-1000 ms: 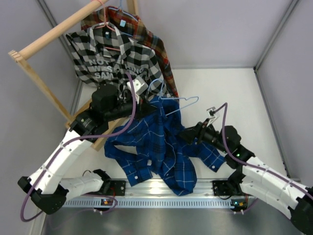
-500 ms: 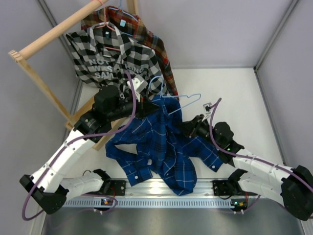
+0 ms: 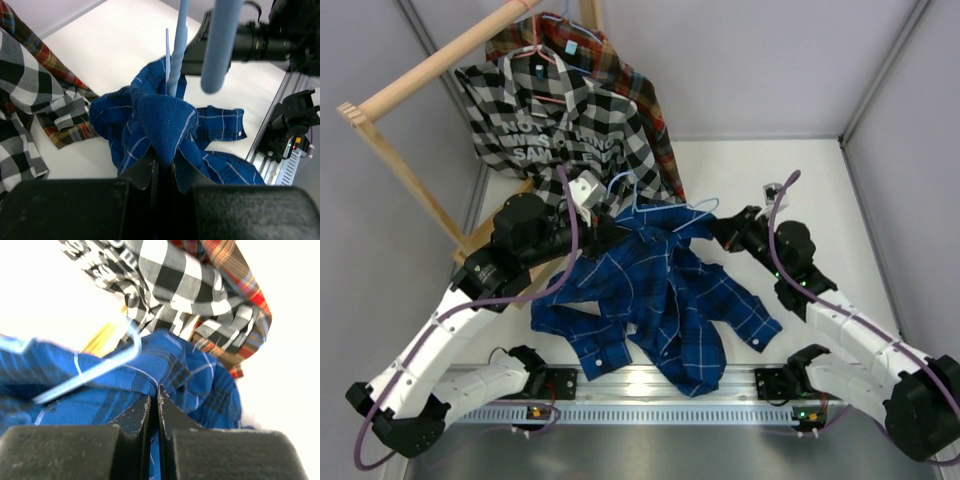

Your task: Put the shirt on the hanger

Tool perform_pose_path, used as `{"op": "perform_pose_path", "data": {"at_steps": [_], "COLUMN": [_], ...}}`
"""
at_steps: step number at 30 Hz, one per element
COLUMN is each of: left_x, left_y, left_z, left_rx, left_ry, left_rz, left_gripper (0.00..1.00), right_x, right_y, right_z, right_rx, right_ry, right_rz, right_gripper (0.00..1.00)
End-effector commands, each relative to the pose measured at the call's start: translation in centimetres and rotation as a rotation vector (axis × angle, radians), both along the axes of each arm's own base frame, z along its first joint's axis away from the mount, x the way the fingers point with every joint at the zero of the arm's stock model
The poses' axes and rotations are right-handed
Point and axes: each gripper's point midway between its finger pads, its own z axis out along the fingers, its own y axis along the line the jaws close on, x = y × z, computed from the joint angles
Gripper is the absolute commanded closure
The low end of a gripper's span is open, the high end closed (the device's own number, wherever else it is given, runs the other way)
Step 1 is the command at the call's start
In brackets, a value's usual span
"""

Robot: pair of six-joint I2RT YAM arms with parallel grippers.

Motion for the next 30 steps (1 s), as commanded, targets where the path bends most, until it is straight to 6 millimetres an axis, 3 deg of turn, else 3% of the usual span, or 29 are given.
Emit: {"op": "perform_pose_path", "data": {"at_steps": [1,3,4,6,7,9,11,12,13,14,16,22,25,27,28,29,30], "left_x": [-0.6,-1.2,-1.5,-2.0,-2.1,-2.7,-3.2,-3.4,-3.7,-3.9,-4.0,-1.9,0.3,1.8,2.9,3.7,3.7], "left_y": [1.1,1.4,1.5,2.0,2.2,2.6,2.9,3.1,3.3,3.3,3.5,4.3,4.8,4.9,5.3,4.9,4.3], "left_z": [-0.5,-1.3,-1.5,-2.6,-2.8,-4.0,-4.4,-5.0,-5.0,-5.2,-5.7,-8.0,-7.3,-4.6,-3.6,-1.7,-0.2], "left_rx": [0.028,0.057,0.074,0.128,0.147,0.201,0.225,0.242,0.24,0.24,0.249,0.371,0.387,0.324,0.28,0.199,0.122], "left_ry": [-0.019,-0.008,-0.012,0.014,0.014,0.026,0.022,0.032,0.024,0.022,0.029,0.091,0.101,0.077,0.082,0.05,0.042], "left_rz": [0.021,0.019,0.013,0.023,0.027,0.021,0.018,0.013,0.008,0.001,-0.002,0.13,0.277,0.368,0.46,0.489,0.483], "left_gripper": [1.0,1.0,1.0,1.0,1.0,1.0,1.0,1.0,1.0,1.0,1.0,1.0,1.0,1.0,1.0,1.0,1.0], "right_x": [1.4,2.1,2.5,3.1,3.6,4.1,5.0,5.2,5.7,6.3,6.9,6.1,4.4,2.9,2.0,1.0,-0.1], "right_y": [-0.9,-1.4,-1.4,-1.6,-1.6,-2.1,-2.4,-2.7,-2.6,-2.7,-2.9,-2.0,-0.7,0.0,0.3,1.0,1.5], "right_z": [0.7,-0.1,1.0,0.3,1.4,0.9,2.1,1.2,2.5,2.0,3.0,5.9,6.4,6.9,5.8,7.1,5.7], "right_rx": [-0.065,-0.102,-0.102,-0.136,-0.141,-0.18,-0.204,-0.231,-0.237,-0.264,-0.29,-0.281,-0.262,-0.245,-0.235,-0.184,-0.166], "right_ry": [0.037,0.085,0.072,0.112,0.098,0.123,0.104,0.145,0.124,0.142,0.141,0.07,0.047,0.023,0.043,0.009,0.035], "right_rz": [0.005,0.012,0.019,0.038,0.037,0.024,0.012,0.008,0.004,0.004,-0.005,0.059,0.135,0.165,0.185,0.204,0.24], "right_gripper": [1.0,1.0,1.0,1.0,1.0,1.0,1.0,1.0,1.0,1.0,1.0,1.0,1.0,1.0,1.0,1.0,1.0]}}
